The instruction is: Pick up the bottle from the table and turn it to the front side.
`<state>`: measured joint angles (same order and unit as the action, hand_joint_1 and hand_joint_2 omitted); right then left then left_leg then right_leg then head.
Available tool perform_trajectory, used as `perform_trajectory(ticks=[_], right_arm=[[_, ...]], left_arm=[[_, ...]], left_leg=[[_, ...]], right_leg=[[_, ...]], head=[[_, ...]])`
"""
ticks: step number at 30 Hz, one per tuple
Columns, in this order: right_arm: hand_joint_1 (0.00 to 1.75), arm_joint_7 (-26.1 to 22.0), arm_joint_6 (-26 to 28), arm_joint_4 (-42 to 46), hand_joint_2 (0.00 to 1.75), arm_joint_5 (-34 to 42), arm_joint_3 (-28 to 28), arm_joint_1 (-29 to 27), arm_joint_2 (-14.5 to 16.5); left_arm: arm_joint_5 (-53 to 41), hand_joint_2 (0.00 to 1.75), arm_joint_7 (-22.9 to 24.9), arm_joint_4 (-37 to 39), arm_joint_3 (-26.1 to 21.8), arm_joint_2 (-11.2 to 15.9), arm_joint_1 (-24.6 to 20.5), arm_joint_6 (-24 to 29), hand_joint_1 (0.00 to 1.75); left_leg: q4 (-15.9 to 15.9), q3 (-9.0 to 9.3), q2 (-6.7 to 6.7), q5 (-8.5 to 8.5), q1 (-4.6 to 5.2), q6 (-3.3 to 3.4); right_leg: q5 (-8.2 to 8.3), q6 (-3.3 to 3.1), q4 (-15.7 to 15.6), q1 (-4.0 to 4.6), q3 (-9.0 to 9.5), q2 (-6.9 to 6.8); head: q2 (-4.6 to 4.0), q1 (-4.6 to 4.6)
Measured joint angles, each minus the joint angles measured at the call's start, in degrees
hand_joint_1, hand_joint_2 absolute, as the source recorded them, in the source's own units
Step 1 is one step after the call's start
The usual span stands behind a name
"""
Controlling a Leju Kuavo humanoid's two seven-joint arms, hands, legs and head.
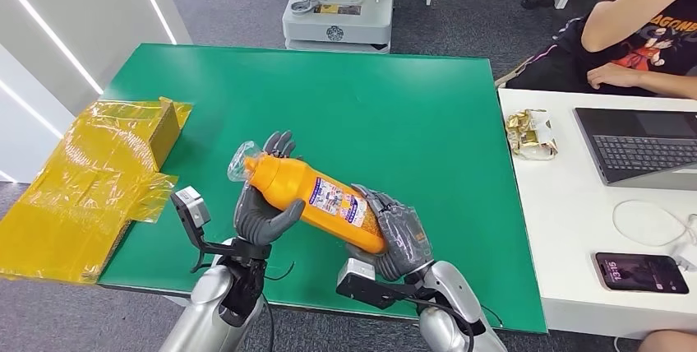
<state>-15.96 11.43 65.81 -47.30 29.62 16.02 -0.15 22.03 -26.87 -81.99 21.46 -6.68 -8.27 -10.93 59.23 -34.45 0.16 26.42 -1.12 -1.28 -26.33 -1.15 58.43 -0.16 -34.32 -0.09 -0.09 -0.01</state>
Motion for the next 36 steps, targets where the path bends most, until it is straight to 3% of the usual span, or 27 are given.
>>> perform_trajectory(ticks=[9,10,14,15,34,36], right_arm=[[1.75,2.5,-2.8,0.0,1.75,-3.5,-0.2,-0.3,-0.1],[1.75,2.8,-2.8,0.1,1.75,-4.0,-0.2,-0.4,-0.1],[1.75,3.6,-2.9,0.8,1.75,-5.4,-0.7,-1.2,-0.1],[1.75,3.8,-3.0,1.0,1.75,-5.7,-0.8,-1.4,-0.1],[1.75,5.1,-4.7,5.6,1.75,-8.3,-2.7,-4.8,-0.1],[1.63,4.8,-4.5,5.5,1.75,-8.2,-2.8,-4.8,-0.1]], left_arm=[[-3.8,1.75,0.0,0.3,0.0,-0.1,0.0,3.0,0.00],[-4.2,1.75,0.0,0.3,0.0,-0.2,0.0,3.2,0.08],[-5.3,1.75,0.0,0.3,0.0,-0.7,0.1,3.3,1.67],[-5.4,1.75,0.0,0.3,0.0,-0.8,0.1,3.2,1.74],[-6.3,1.75,0.0,0.3,0.0,-2.1,0.3,2.1,1.75],[-6.3,1.75,0.0,0.3,0.0,-2.1,0.3,2.1,1.75]], left_leg=[[0.0,0.01,0.00,0.00,0.00,0.00],[0.0,0.01,0.00,0.00,0.00,0.00],[0.0,0.00,0.01,0.00,0.00,0.00],[0.0,0.00,0.01,0.00,0.00,0.00],[0.0,0.00,0.01,0.00,0.00,0.00],[0.0,0.00,0.01,0.00,0.00,0.00]], right_leg=[[0.00,0.00,0.0,0.00,-0.01,0.01],[0.00,0.00,0.0,0.00,-0.01,0.01],[0.00,0.00,0.0,0.00,-0.01,0.01],[0.00,0.00,0.0,0.00,-0.01,0.01],[0.00,0.00,0.0,0.00,-0.01,0.01],[0.00,0.00,0.0,0.00,-0.01,0.01]], head=[[0.00,-0.01],[0.00,0.00],[0.00,-0.01],[0.00,-0.01],[0.00,-0.01],[0.00,0.00]])
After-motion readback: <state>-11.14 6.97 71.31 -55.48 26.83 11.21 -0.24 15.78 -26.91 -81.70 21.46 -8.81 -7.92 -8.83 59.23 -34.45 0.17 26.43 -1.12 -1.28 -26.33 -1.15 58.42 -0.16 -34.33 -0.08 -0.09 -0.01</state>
